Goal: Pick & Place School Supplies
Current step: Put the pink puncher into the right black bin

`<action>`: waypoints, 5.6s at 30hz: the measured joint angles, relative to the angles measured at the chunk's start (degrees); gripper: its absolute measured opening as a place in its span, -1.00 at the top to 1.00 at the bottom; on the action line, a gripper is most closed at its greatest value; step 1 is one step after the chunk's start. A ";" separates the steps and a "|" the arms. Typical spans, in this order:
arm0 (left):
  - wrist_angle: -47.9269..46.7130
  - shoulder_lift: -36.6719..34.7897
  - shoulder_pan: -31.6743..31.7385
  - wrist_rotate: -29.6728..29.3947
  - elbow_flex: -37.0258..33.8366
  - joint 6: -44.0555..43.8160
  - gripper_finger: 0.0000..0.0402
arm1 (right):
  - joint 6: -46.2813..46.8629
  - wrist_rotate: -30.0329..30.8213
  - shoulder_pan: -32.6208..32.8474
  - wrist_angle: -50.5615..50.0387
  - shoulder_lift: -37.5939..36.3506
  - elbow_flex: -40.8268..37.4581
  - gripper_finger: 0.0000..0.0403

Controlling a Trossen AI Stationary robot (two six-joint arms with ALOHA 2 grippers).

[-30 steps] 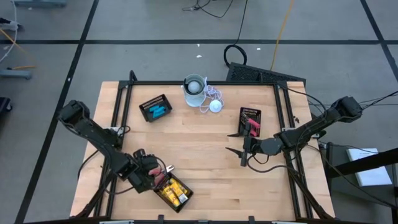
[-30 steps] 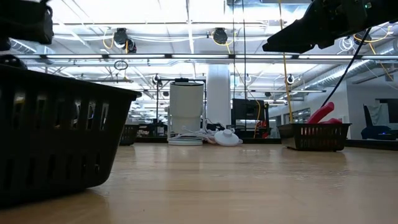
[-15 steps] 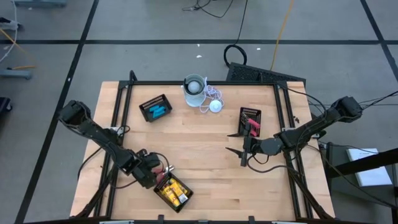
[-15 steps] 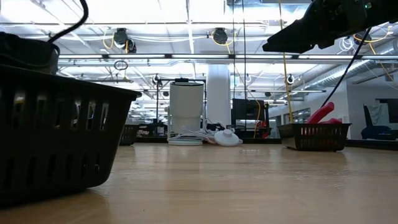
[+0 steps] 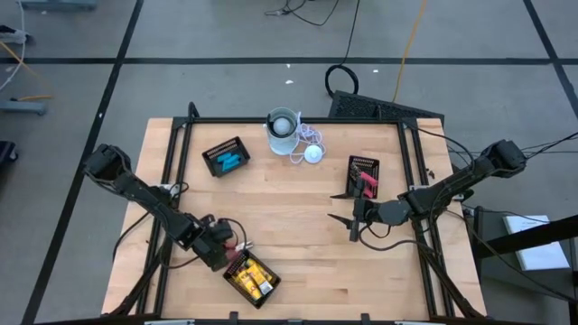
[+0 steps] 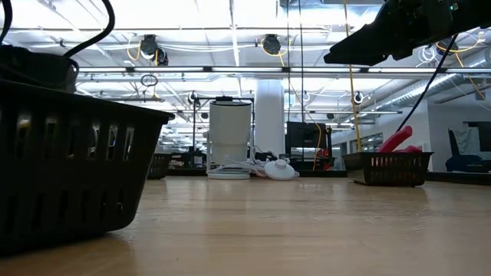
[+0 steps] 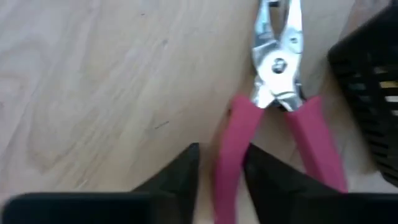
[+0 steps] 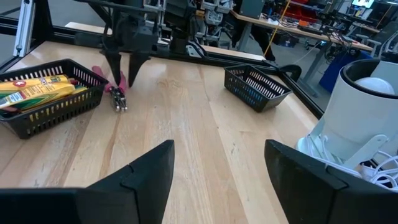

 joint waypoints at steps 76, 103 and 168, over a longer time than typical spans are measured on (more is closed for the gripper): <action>9.93 14.03 37.09 12.84 31.30 59.60 0.83 | -21.81 -8.72 -11.01 20.24 20.39 1.11 0.06; 13.53 13.83 37.59 15.86 31.23 61.32 0.83 | -27.77 -5.90 -10.01 21.65 20.50 0.79 0.92; 7.72 32.53 42.21 12.58 37.92 66.84 -0.25 | -3.82 -12.02 -17.39 -0.31 20.32 3.08 -0.18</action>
